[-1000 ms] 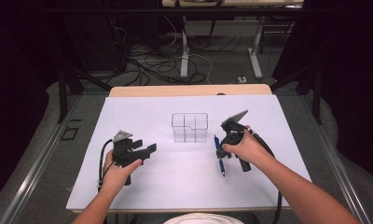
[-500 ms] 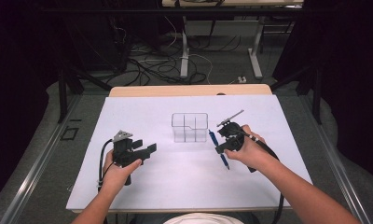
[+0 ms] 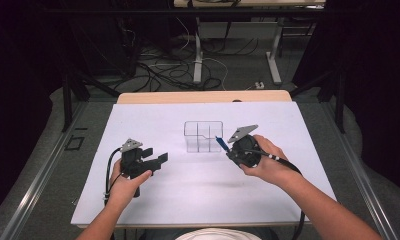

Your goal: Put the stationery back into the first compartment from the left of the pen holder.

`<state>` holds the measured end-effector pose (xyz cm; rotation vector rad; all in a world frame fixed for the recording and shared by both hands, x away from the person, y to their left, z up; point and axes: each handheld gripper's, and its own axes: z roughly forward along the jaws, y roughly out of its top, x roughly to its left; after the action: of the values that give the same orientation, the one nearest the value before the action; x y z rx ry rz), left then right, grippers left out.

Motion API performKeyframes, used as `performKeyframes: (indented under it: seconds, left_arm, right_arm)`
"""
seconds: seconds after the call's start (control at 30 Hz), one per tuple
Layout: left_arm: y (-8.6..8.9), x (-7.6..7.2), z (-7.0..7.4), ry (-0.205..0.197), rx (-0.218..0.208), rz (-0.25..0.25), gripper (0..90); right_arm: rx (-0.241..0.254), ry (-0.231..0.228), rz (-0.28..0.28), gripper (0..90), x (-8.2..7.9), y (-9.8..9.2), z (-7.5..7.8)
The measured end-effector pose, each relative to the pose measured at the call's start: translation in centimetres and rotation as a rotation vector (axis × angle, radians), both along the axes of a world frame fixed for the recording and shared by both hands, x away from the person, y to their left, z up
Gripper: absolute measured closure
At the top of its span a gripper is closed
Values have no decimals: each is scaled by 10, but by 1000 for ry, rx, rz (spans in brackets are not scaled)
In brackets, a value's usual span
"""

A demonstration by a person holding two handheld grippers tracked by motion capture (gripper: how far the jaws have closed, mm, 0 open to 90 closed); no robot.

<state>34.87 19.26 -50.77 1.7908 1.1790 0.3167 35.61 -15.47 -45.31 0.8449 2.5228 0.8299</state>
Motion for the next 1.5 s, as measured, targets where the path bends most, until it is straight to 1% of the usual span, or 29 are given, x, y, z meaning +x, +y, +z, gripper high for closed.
performKeyframes:
  seconds: [0.1, 0.17, 0.2, 0.23, 0.33, 0.37, 0.4, 0.43, 0.53, 0.67, 0.7, 0.77, 0.83, 0.87, 0.9, 0.93, 1.0, 1.07, 1.1, 1.13, 1.17, 1.2, 1.23, 1.3, 1.33, 1.37, 1.4, 1.47, 1.5]
  left_arm:
    - [-1, -1, 3, -14, 0, -6, 295]
    - [-1, -1, 4, -21, 6, -13, 295]
    - [-2, -1, 5, -24, 10, -16, 295]
    - [-2, -1, 5, -27, 10, -18, 295]
    - [-3, -1, 7, -31, 12, -22, 295]
    - [-3, -1, 8, -32, 9, -23, 295]
    - [-2, -1, 9, -33, 13, -26, 295]
    - [-2, 0, 9, -35, 11, -29, 295]
    - [-2, 0, 9, -25, 15, -33, 295]
    - [-3, 1, 7, -8, 5, -38, 304]
    - [-3, 1, 7, -5, 7, -38, 305]
    - [-3, 1, 7, 3, 6, -38, 309]
    - [-3, 1, 6, 5, 8, -38, 312]
    - [-3, 1, 6, 6, 8, -37, 314]
    - [-3, 1, 6, 8, 8, -36, 316]
    - [-3, 1, 6, 8, 8, -35, 318]
    - [-3, 1, 5, 10, 5, -34, 320]
    - [-3, 1, 5, 11, 0, -34, 323]
    - [-3, 1, 5, 13, -5, -34, 324]
    - [-3, 1, 5, 12, -2, -38, 326]
    - [-3, 1, 6, 12, -2, -38, 326]
    - [-3, 1, 6, 12, -2, -38, 327]
    - [-3, 1, 6, 11, 0, -36, 328]
    - [-3, 1, 6, 10, 0, -36, 328]
    - [-3, 1, 6, 10, -2, -36, 328]
    - [-3, 1, 6, 10, -2, -36, 329]
    - [-3, 1, 6, 10, -4, -37, 329]
    - [-3, 1, 7, 11, -4, -38, 331]
    - [-4, 1, 7, 8, -3, -39, 333]
  right_arm:
    - [-11, -24, 16, 796, -1, 1, 1]
    - [-14, -56, 21, 796, -3, 2, 2]
    - [-13, -71, 32, 796, -3, 3, 2]
    - [-16, -78, 39, 796, -5, 3, 3]
    - [-40, -115, 65, 796, -8, 6, 3]
    - [-55, -136, 79, 796, -9, 6, 3]
    - [-63, -144, 77, 796, -11, 7, 3]
    - [-68, -154, 94, 796, -11, 8, 2]
    - [-88, -178, 116, 796, -12, 11, 0]
    - [-133, -212, 153, 796, -15, 14, -3]
    - [-141, -227, 154, 796, -16, 15, -4]
    - [-179, -266, 188, 796, -18, 16, -5]
    - [-188, -287, 201, 796, -20, 18, -6]
    - [-202, -302, 219, 796, -21, 18, -5]
    - [-196, -305, 218, 795, -22, 19, -6]
    - [-212, -326, 231, 796, -23, 19, -7]
    - [-241, -353, 251, 795, -25, 19, -7]
    - [-255, -401, 268, 795, -27, 20, -9]
    - [-274, -430, 289, 795, -27, 20, -9]
    - [-277, -453, 292, 795, -29, 20, -9]
    - [-293, -490, 313, 795, -30, 20, -10]
    - [-322, -524, 330, 795, -32, 20, -9]
    - [-329, -558, 353, 795, -32, 20, -10]
    - [-374, -633, 386, 795, -36, 21, -11]
    - [-386, -662, 408, 795, -37, 20, -11]
    - [-400, -703, 427, 795, -38, 21, -12]
    - [-432, -740, 447, 795, -39, 21, -12]
    - [-480, -800, 477, 795, -41, 21, -14]
    - [-506, -837, 500, 795, -42, 21, -13]
